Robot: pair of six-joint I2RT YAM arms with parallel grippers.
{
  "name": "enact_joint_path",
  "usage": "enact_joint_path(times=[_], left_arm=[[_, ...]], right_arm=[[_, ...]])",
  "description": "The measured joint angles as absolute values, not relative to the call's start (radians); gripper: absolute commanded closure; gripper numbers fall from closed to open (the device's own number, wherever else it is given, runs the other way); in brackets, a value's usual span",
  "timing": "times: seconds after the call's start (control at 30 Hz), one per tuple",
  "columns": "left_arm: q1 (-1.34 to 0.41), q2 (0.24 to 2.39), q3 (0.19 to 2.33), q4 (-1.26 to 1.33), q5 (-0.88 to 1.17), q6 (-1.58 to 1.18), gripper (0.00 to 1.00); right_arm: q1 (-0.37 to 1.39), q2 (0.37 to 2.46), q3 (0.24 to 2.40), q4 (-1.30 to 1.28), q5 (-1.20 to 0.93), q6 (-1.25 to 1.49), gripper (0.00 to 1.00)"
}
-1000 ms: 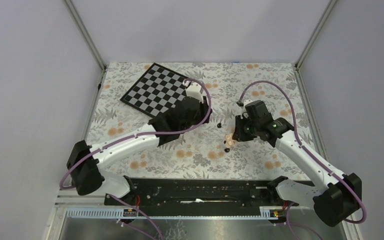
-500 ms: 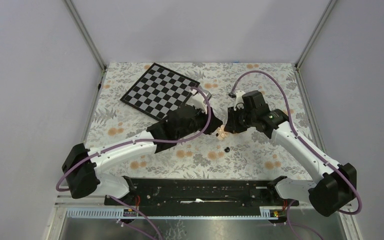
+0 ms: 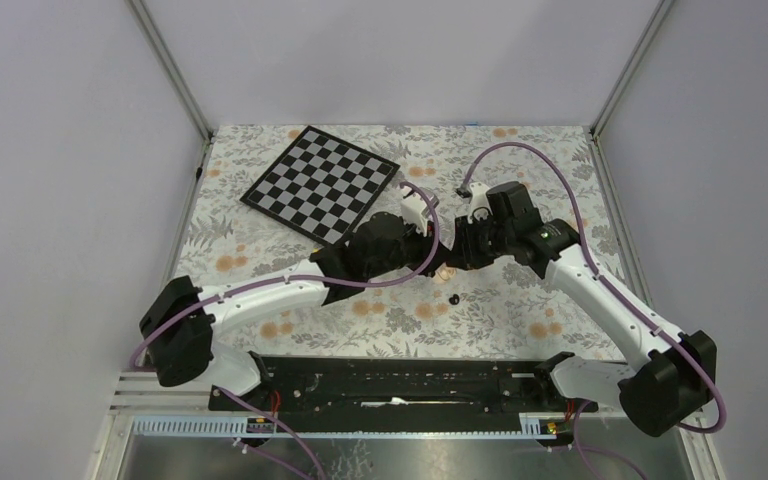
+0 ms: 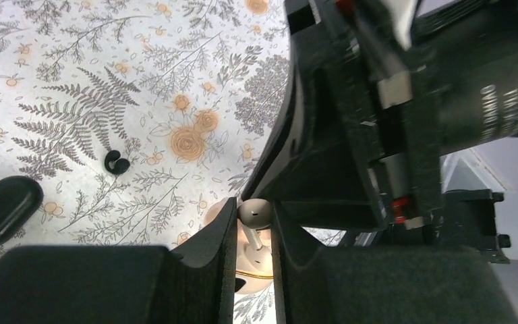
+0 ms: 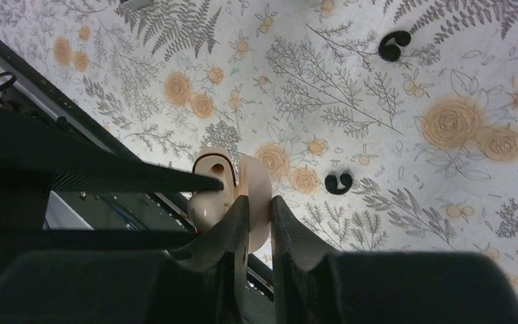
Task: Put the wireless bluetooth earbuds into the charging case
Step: Place the earbud in the charging case.
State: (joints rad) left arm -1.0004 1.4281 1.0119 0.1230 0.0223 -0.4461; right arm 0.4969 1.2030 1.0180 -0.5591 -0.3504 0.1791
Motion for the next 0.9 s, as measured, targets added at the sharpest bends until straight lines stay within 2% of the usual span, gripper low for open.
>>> enact_joint_path(times=[0.27, 0.57, 0.9], left_arm=[[-1.000, 1.451, 1.012, 0.115, 0.018, -0.413, 0.89], [-1.005, 1.450, 0.998, 0.130, -0.010, -0.364, 0.80], [-1.045, 1.438, 0.966, 0.153, -0.017, -0.273, 0.79]], right_arm=[[0.491, 1.165, 1.018, -0.611, -0.354, 0.170, 1.00], [0.491, 1.148, 1.018, -0.620, -0.360, 0.170, 1.00], [0.491, 1.159, 1.037, -0.675, -0.358, 0.182, 1.00]])
